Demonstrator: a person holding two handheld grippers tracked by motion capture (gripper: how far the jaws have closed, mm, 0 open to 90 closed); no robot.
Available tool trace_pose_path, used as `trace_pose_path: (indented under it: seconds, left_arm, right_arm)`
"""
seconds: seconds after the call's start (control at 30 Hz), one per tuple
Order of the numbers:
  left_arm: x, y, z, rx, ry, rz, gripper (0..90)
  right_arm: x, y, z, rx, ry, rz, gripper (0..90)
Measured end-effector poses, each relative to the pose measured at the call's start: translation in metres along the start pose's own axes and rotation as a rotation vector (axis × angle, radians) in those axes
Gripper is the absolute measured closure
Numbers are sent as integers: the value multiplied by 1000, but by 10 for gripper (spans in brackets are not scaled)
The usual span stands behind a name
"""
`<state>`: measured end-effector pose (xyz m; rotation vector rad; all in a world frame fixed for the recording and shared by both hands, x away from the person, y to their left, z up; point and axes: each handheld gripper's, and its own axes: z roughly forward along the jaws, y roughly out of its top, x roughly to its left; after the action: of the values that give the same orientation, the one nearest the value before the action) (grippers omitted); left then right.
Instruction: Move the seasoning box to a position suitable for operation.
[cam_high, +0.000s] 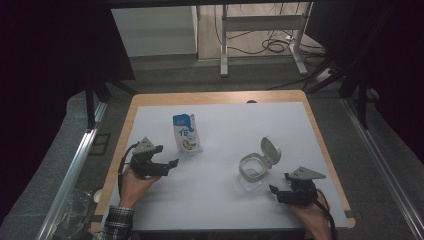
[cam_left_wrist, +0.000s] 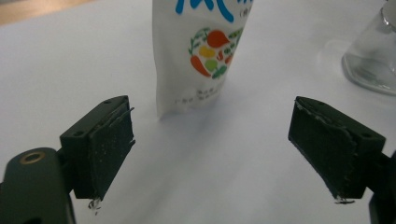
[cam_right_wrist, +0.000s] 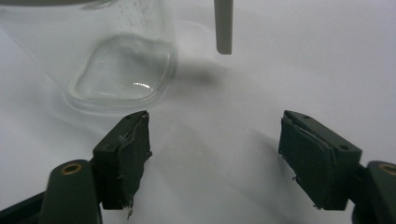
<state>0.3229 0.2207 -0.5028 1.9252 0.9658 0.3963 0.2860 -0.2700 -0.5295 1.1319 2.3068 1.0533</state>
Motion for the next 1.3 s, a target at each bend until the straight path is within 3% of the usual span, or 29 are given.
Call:
trace_pose_path:
  seconds: [0.07, 0.3, 0.6, 0.83, 1.3]
  left_arm:
    - [2, 2, 1, -15, -1, 0, 142]
    - [14, 9, 6, -82, -32, -7, 149]
    - [20, 18, 14, -108, -32, 27, 160]
    - [24, 26, 21, -135, -49, 37, 215]
    - [35, 38, 33, -194, -129, 48, 383]
  right_arm:
    - [0, 1, 2, 25, 2, -1, 226]
    - [4, 1, 4, 33, -22, -32, 217]
    - [5, 0, 4, 37, -27, -39, 214]
    - [5, 0, 4, 37, -28, -41, 214]
    - [5, 0, 5, 33, -28, -42, 214]
